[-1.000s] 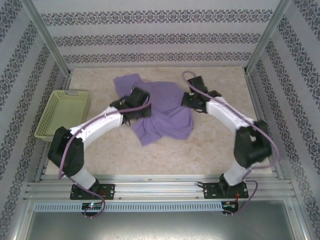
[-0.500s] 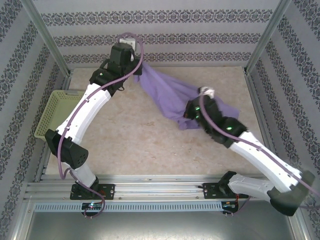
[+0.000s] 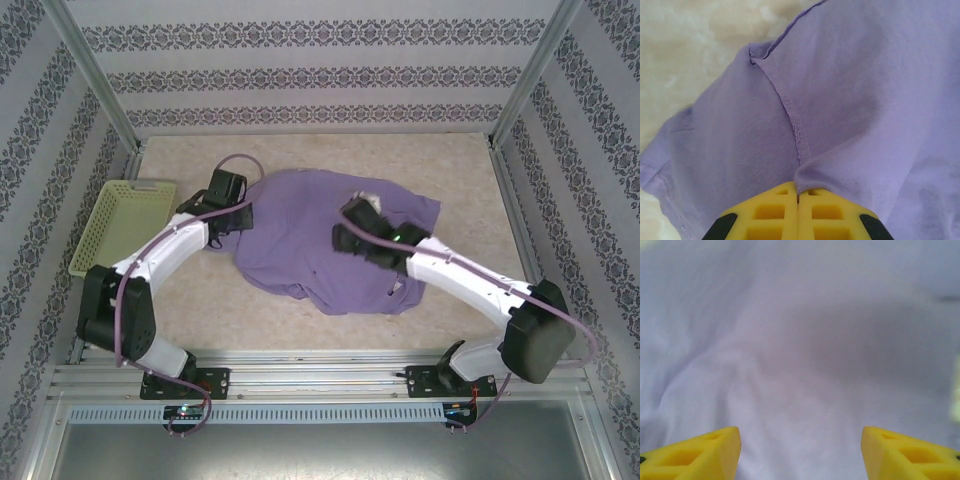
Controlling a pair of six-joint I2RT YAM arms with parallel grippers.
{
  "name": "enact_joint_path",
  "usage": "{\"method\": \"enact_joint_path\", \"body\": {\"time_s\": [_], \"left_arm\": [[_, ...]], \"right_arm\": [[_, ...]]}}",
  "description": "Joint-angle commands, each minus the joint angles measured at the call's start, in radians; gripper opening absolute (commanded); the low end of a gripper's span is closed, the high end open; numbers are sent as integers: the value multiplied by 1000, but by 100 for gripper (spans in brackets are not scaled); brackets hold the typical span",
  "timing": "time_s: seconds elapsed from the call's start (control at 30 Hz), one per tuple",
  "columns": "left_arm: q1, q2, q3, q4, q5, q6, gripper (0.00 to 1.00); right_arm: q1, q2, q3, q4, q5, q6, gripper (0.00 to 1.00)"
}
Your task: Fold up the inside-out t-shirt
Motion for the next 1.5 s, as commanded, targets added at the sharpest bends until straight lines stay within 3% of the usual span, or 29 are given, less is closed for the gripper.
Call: {"method": "enact_joint_path", "body": {"time_s": [0.0, 0.2, 0.23, 0.37, 0.47, 0.63, 0.8, 1.03, 1.17, 1.27, 1.43, 1.47], "left_arm": [[-4, -71, -58, 82, 27, -73, 0], [-2, -91, -97, 31, 29, -79, 0], [1, -89, -84, 11, 6, -79, 7], [68, -84, 0, -31, -32, -88, 50], [111, -26, 83, -43, -42, -92, 67], [130, 153, 222, -112, -104, -98, 76], [139, 300, 262, -98, -83, -110, 77], [143, 477, 319, -91, -52, -102, 74], [142, 542, 339, -89, -35, -96, 61], [145, 555, 342, -74, -16, -92, 44], [155, 519, 347, -52, 21, -85, 11], [156, 495, 342, -47, 18, -81, 6]], "right_arm": [[-180, 56, 55, -15, -38, -127, 67], [-396, 359, 288, -46, -96, -205, 71], [-412, 407, 331, -58, -100, -213, 71], [-450, 581, 497, -94, -100, -257, 76], [-464, 679, 610, -131, -104, -289, 79], [-479, 785, 726, -167, -111, -314, 82], [-478, 872, 807, -197, -142, -338, 87], [-472, 972, 894, -253, -177, -337, 86], [-470, 1033, 984, -323, -196, -336, 79], [-466, 1094, 1084, -401, -200, -342, 61], [-460, 1006, 1013, -334, -116, -341, 6], [-459, 957, 961, -293, -96, -341, 1]]}}
